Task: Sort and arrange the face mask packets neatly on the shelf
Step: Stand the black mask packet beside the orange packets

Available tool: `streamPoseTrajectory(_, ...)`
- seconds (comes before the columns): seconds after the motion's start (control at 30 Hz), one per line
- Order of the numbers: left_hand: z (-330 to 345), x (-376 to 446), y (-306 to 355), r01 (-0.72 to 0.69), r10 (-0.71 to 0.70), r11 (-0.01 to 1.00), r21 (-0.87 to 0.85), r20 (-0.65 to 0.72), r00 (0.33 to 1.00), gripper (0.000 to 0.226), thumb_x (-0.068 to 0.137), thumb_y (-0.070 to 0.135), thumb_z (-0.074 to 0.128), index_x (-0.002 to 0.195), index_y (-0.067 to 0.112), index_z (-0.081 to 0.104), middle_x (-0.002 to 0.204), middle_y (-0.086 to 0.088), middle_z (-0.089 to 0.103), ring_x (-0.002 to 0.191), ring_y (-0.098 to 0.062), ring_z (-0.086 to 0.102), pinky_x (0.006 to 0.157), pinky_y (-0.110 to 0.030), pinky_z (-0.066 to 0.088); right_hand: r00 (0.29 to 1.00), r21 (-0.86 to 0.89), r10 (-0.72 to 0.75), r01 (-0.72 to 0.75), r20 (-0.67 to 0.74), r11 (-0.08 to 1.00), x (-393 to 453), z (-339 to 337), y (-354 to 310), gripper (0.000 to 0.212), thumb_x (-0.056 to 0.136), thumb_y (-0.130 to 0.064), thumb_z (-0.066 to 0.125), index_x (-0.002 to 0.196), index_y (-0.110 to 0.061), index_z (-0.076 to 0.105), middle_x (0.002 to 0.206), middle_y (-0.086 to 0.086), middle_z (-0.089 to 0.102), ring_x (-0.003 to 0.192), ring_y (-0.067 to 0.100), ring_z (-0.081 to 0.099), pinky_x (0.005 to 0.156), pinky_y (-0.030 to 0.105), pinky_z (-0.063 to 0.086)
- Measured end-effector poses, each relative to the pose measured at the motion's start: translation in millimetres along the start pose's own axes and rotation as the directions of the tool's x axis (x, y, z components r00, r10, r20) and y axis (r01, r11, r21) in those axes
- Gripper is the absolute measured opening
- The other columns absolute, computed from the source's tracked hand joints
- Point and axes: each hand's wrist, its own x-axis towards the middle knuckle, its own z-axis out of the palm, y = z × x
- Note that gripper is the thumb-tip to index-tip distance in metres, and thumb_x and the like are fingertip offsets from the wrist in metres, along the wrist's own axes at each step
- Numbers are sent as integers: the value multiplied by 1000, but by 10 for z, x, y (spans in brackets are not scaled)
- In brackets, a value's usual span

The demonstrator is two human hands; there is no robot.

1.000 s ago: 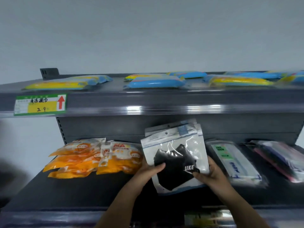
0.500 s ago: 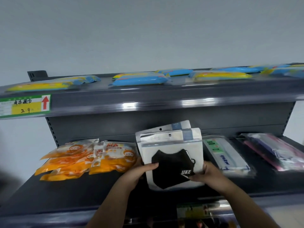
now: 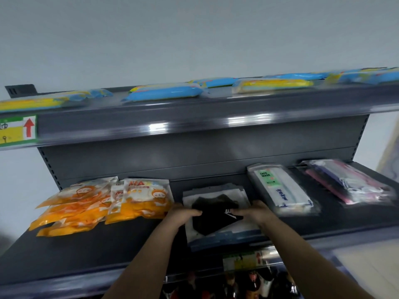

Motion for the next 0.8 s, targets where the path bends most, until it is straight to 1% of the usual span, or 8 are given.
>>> streamPoseTrajectory(0.1,10,-21,-45,23,-23,994,-104,3,1000,84,82,29,71,145,1,24,150,-13,32,135,-29,36,93,-29,36,1000,20,-20,20,12,1000,-30,-3,-28,86,69,-11,81,137,2,31,132,14,47,122,30,48,94,33,43)
streamPoseTrajectory(0.17,14,-63,-64,1,-2,978,-207,-4,1000,87,79,27,74,146,4,24,150,-12,32,135,-28,36,101,-32,35,995,43,-90,89,34,995,-91,-3,-65,58,71,-1,77,116,-6,42,113,13,55,98,22,56,73,25,47)
streamPoseTrajectory(0.23,11,-88,-70,-110,94,949,-297,-68,993,76,76,15,76,140,8,35,143,-10,44,125,-25,47,98,-30,38,976,119,-214,209,29,971,-106,-6,-67,47,69,8,75,100,-11,44,105,16,61,82,15,60,64,21,50)
streamPoseTrajectory(0.37,-40,-135,9,-413,356,832,-371,-214,909,58,73,-9,71,119,18,48,103,4,64,96,-11,61,76,-15,50,906,202,-424,416,-2,887,-139,-8,-146,58,58,3,80,100,-19,46,95,5,63,85,18,62,74,33,56)
streamPoseTrajectory(0.43,-72,-124,50,-478,403,791,-382,-264,876,60,74,-10,69,121,19,45,105,9,61,103,-13,59,80,-16,49,879,175,-476,471,-18,864,-145,15,-232,64,57,2,80,104,-25,46,96,-2,64,88,13,62,80,34,54)
streamPoseTrajectory(0.53,-99,-125,61,-540,453,761,-360,-300,839,69,74,-9,69,132,15,39,116,2,59,111,-14,56,92,-24,49,852,114,-524,521,-9,846,-141,67,-313,74,62,12,77,113,-26,39,103,-8,60,94,6,59,82,18,51)
streamPoseTrajectory(0.63,-58,-132,17,-540,466,774,-332,-279,840,76,76,-3,71,139,18,34,128,-4,56,119,-17,53,104,-39,43,837,112,-546,546,-37,830,-149,133,-301,81,65,14,75,124,-21,32,109,-7,59,101,4,57,83,13,49)
streamPoseTrajectory(0.8,-7,-94,-18,-545,474,760,-355,-273,837,78,77,-3,70,141,19,32,130,-4,55,122,-18,52,108,-44,40,823,117,-560,568,-96,814,-129,190,-278,82,64,16,75,124,-21,33,106,-12,58,98,-2,56,82,9,47)
